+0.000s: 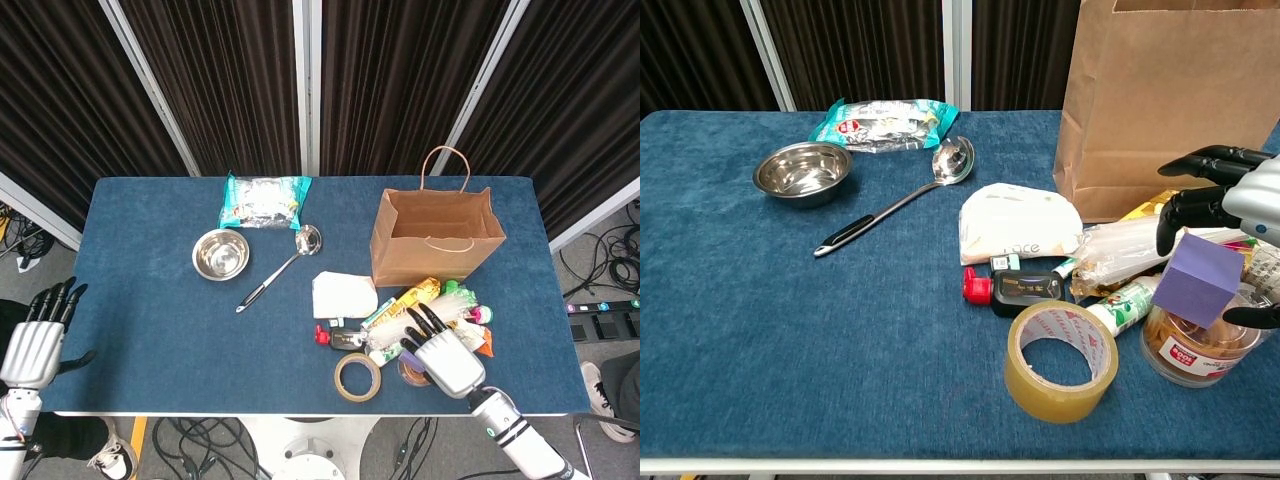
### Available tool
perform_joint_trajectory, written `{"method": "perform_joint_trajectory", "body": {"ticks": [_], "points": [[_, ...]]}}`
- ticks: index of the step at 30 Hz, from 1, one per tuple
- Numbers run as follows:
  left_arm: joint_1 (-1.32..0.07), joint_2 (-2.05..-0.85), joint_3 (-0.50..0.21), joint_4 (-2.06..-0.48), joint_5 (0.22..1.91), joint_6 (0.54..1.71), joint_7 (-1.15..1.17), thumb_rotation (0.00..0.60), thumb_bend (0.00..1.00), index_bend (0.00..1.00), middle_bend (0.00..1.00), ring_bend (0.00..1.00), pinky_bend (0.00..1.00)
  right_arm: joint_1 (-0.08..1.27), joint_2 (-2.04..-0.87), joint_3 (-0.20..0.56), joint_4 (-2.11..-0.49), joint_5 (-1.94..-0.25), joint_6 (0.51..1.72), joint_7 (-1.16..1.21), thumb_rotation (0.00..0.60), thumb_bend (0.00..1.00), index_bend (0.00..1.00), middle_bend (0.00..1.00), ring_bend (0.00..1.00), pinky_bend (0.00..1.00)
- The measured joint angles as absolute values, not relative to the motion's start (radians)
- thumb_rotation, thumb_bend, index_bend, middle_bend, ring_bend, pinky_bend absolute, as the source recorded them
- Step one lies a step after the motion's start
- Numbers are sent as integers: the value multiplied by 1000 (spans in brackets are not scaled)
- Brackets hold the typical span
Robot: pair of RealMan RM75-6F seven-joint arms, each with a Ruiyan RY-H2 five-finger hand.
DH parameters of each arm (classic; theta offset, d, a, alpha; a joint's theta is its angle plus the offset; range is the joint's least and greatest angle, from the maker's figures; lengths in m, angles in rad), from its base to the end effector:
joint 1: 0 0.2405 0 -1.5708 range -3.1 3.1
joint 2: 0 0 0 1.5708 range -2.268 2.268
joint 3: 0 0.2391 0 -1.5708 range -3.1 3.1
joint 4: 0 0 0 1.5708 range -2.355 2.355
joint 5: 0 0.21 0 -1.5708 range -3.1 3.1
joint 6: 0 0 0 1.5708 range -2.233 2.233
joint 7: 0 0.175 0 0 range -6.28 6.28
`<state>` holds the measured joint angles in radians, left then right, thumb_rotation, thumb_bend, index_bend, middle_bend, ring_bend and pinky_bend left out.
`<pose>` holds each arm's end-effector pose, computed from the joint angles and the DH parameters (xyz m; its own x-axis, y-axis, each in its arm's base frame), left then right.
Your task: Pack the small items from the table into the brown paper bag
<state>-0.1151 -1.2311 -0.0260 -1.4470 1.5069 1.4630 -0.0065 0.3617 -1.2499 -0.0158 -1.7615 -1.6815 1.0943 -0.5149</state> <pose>-0.3133 0.2169 0.1248 0.4398 0.0309 0.8976 0.8979 -0.0358 -0.4387 -0.1791 -0.2282 0.0236 0.7130 -0.1108 0.6923 -0.6125 -0.5791 0.5381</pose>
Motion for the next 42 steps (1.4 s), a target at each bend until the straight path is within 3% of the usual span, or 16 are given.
{"method": "perform_joint_trajectory", "body": {"ticks": [8,16,21,30,36,42], "points": [[-117,-1233,-25,-1448,1511,1461,0,600,114,81,88,0,111,364,-1255,-21,-1748,-1670,1103,-516,600,83,383,327,34,0],[-116,-1234,-23,-1449,1512,1462,5,600,114,81,88,0,111,365,-1266,-21,-1740,-1664,1119,-527,600,172,483,405,80,0],[-115,-1234,-22,-1448,1513,1462,3,600,114,81,88,0,111,364,-1264,-21,-1747,-1673,1139,-521,600,176,502,420,88,0],[-116,-1232,-23,-1453,1517,1464,2,600,114,80,88,0,111,344,-1199,-5,-1820,-1747,1272,-502,600,176,503,418,89,0],[-119,-1230,-24,-1454,1520,1463,-4,600,114,81,88,0,111,342,-1089,64,-1960,-1772,1353,-513,600,176,502,418,89,0],[-120,-1229,-24,-1457,1523,1466,-4,600,114,81,88,0,111,367,-974,212,-2104,-1732,1397,-570,600,174,502,417,89,0]]}}
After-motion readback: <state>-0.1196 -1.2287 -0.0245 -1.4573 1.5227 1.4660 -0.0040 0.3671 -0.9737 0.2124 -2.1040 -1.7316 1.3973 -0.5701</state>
